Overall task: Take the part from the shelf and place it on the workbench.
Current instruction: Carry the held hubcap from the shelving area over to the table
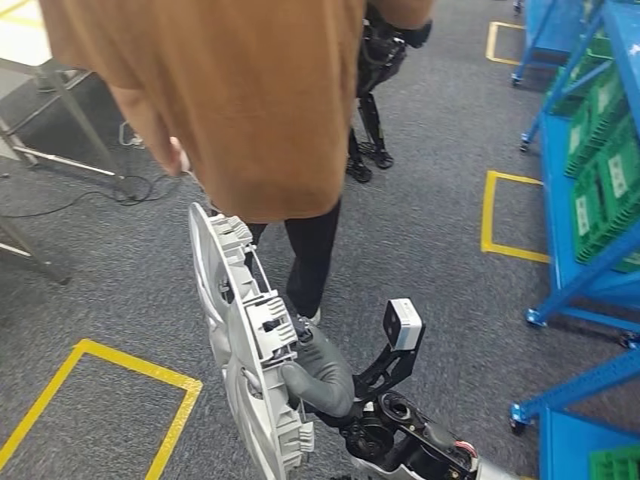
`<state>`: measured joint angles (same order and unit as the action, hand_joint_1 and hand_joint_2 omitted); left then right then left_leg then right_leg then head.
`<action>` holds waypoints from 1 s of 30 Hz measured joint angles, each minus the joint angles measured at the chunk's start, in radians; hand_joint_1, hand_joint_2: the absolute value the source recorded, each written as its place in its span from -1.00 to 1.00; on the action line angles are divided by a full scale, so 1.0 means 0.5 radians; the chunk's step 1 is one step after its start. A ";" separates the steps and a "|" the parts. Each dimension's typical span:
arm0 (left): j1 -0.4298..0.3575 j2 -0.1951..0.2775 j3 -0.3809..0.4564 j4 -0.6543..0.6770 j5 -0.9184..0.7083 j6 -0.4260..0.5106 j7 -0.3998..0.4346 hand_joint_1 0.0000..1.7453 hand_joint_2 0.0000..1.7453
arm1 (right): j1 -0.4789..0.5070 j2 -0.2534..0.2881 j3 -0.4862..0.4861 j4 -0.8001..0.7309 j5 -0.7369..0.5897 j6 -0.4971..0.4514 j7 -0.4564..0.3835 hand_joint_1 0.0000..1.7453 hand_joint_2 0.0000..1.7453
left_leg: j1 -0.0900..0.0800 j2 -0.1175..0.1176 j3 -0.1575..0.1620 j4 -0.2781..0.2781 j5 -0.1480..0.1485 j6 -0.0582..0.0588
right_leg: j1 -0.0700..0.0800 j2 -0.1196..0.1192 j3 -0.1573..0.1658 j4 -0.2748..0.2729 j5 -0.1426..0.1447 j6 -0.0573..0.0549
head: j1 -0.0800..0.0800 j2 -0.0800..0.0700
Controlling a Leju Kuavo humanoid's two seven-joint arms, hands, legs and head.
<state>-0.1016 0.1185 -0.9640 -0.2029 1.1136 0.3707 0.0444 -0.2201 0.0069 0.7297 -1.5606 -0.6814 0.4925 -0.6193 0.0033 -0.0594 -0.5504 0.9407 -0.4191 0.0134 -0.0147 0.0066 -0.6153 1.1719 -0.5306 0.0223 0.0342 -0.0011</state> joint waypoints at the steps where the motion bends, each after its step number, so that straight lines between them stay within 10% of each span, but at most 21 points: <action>1: 0.001 -0.002 0.000 0.000 0.001 0.000 0.000 -1.00 1.00 | 0.000 0.000 0.000 0.000 0.001 0.000 0.001 1.00 1.00 | 0.001 -0.023 0.007 0.000 -0.004 -0.002 | 0.002 0.035 0.057 -0.143 0.078 -0.014 | 0.004 0.000; 6: -0.002 -0.002 0.000 0.000 0.009 0.003 0.002 -1.00 1.00 | -0.006 0.001 0.000 0.001 0.002 0.006 0.003 1.00 1.00 | 0.012 -0.110 -0.029 0.016 -0.007 -0.045 | 0.007 0.098 0.188 -0.431 0.142 -0.036 | 0.010 0.000; 9: -0.002 -0.003 0.000 0.000 0.013 0.005 0.004 -1.00 1.00 | -0.007 0.003 -0.001 0.001 0.003 0.006 0.006 1.00 1.00 | 0.011 -0.011 -0.102 0.161 -0.092 -0.079 | -0.008 0.033 0.210 -0.461 0.155 -0.058 | -0.017 0.000; 13: -0.005 -0.004 0.000 0.000 0.015 0.006 0.002 -1.00 1.00 | -0.005 0.004 -0.001 0.002 0.003 0.007 0.007 1.00 1.00 | 0.035 0.093 -0.357 0.612 -0.250 -0.125 | -0.007 -0.066 0.215 -0.465 0.144 -0.069 | -0.059 0.000; 17: 0.000 -0.002 0.000 0.000 0.016 0.006 -0.002 -1.00 1.00 | -0.006 0.004 -0.001 0.002 0.004 0.007 0.009 1.00 1.00 | 0.061 0.196 -0.168 0.196 -0.005 -0.161 | -0.019 -0.142 0.232 -0.444 0.107 -0.026 | -0.092 0.000; 19: -0.005 -0.004 0.000 0.000 0.018 0.006 -0.005 -1.00 1.00 | -0.009 0.004 0.000 0.002 0.005 0.008 0.012 1.00 1.00 | 0.056 0.237 -0.100 0.056 0.034 -0.137 | -0.008 -0.170 0.243 -0.433 0.084 0.002 | -0.090 0.000; 23: -0.002 -0.002 0.000 0.000 0.021 0.006 -0.005 -1.00 1.00 | -0.017 0.006 0.001 0.002 0.006 0.013 0.015 1.00 1.00 | 0.049 0.164 -0.091 0.049 0.022 -0.058 | -0.021 -0.150 0.260 -0.401 0.028 0.045 | -0.052 0.000; 27: -0.006 -0.001 0.000 0.000 0.022 0.006 -0.005 -1.00 1.00 | -0.017 0.007 0.000 0.002 0.004 0.018 0.017 1.00 1.00 | 0.038 0.091 -0.081 0.046 0.018 -0.018 | -0.019 -0.027 0.023 0.109 -0.210 0.041 | 0.000 0.000; 30: -0.004 -0.002 0.000 0.000 0.024 0.006 -0.005 -1.00 1.00 | -0.015 0.007 0.001 0.004 0.004 0.019 0.018 1.00 1.00 | 0.022 0.015 -0.066 0.047 0.013 -0.012 | -0.010 -0.015 -0.016 0.128 -0.126 0.016 | 0.018 0.000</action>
<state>-0.1036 0.1178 -0.9640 -0.2029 1.1256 0.3735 0.0420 -0.2277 0.0103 0.7301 -1.5585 -0.6794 0.5020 -0.6105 0.0141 -0.0522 -0.5834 0.9641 -0.4124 0.0076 -0.0195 -0.0007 -0.6235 1.2359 -0.5935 0.0304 0.0434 -0.0011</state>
